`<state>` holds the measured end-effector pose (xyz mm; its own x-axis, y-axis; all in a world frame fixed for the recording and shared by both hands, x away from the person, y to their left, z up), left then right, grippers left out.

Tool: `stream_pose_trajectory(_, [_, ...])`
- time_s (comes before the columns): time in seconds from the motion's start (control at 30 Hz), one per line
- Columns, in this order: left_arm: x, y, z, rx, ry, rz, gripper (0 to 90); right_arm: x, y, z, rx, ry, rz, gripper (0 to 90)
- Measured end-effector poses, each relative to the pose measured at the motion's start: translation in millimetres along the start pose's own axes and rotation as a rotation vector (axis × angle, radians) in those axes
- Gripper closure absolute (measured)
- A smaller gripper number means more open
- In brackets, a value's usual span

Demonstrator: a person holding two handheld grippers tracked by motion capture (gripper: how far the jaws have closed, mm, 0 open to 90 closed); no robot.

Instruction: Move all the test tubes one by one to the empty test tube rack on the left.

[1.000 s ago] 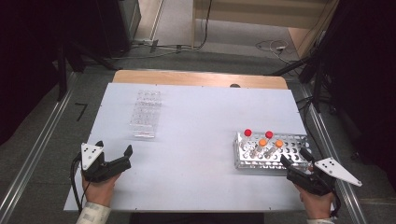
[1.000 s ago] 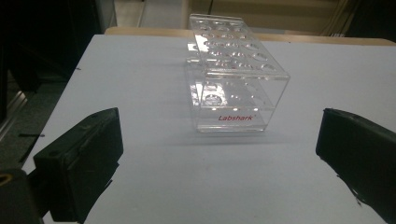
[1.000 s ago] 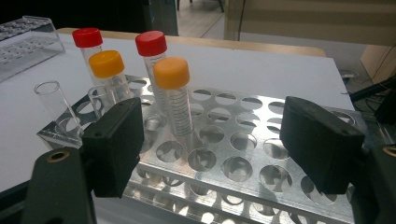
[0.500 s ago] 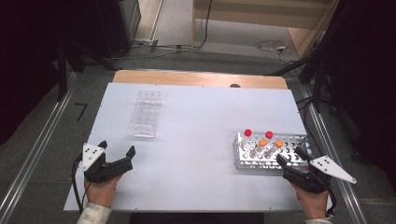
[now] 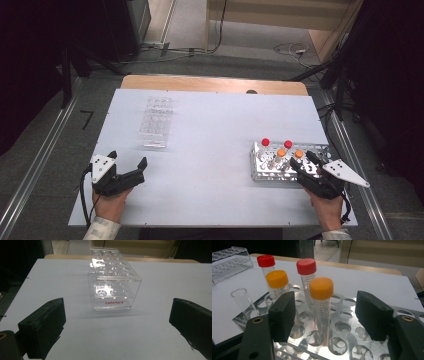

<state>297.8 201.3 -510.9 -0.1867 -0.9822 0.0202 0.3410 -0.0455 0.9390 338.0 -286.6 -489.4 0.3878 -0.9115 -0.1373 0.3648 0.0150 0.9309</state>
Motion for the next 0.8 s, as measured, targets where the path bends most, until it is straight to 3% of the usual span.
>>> stream_pose_trajectory(0.43, [0.8, -0.6, -0.2, -0.004, 0.000, -0.007, 1.1, -7.6, 10.6, -5.1, 0.037, 0.039, 0.021, 63.6])
stream_pose_trajectory(0.8, [1.5, -1.2, -0.4, -0.010, -0.002, -0.013, 1.2, -6.1, 16.2, -2.4, 0.047, 0.020, 0.026, 66.5])
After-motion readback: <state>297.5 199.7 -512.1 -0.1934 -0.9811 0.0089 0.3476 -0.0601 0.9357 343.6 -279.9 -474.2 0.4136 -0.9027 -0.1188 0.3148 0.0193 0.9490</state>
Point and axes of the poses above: each handheld gripper's, and its own axes: z roughly backward along the jaws, y roughly out of its top, x roughly to its right, the point moved 10 cm from there along -z, roughly forward along the jaws, and after that the axes turned 7 degrees about -z, right-handed, at the moved point
